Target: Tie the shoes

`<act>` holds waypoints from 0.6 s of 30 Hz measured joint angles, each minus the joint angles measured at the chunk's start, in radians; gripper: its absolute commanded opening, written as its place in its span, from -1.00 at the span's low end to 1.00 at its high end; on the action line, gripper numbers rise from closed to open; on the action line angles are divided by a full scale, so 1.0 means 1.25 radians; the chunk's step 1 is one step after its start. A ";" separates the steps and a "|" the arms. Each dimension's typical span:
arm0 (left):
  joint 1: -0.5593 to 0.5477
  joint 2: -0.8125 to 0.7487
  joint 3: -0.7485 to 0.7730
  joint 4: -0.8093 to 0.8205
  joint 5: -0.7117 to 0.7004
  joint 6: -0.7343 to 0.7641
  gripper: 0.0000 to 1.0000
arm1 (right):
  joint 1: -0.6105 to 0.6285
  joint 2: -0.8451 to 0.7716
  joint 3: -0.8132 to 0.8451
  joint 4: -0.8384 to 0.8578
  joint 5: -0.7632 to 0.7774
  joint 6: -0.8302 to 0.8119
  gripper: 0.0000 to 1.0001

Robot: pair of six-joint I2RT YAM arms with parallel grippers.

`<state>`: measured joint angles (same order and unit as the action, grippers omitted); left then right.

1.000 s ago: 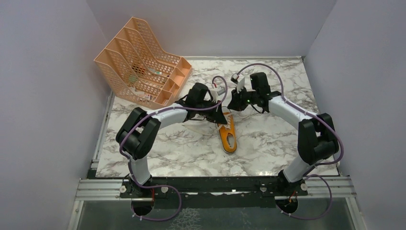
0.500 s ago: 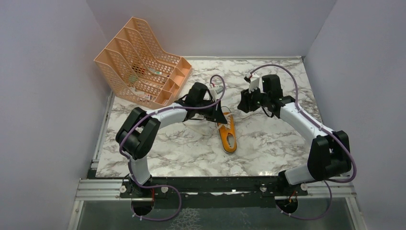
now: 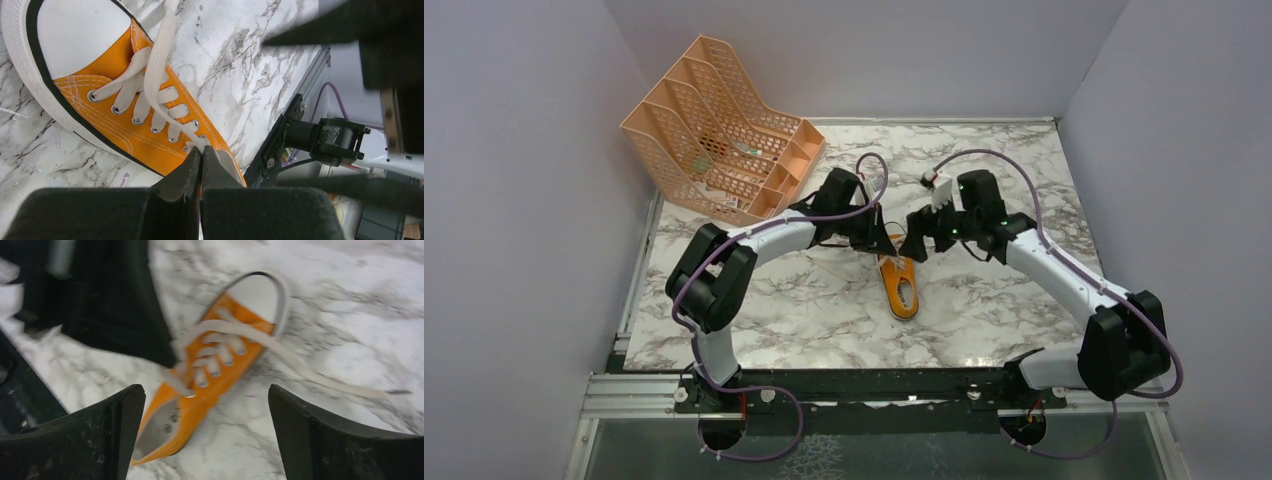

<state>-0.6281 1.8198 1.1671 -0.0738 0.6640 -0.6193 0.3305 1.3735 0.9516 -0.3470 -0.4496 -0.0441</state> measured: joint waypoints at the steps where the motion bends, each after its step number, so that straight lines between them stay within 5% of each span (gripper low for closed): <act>1: 0.000 0.000 0.007 -0.004 0.000 0.004 -1.00 | 0.036 -0.015 -0.005 0.000 -0.003 0.000 1.00; 11: 0.012 0.038 0.071 -0.041 0.028 0.114 -1.00 | 0.360 -0.188 -0.121 0.083 -0.009 -0.151 1.00; 18: 0.031 0.089 0.099 -0.075 0.061 0.174 -1.00 | 0.484 0.029 -0.087 0.187 0.075 -0.279 0.57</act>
<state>-0.5896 1.9316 1.2911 -0.1677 0.7406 -0.4023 0.9360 1.4097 0.8425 -0.1131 -0.3553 -0.3927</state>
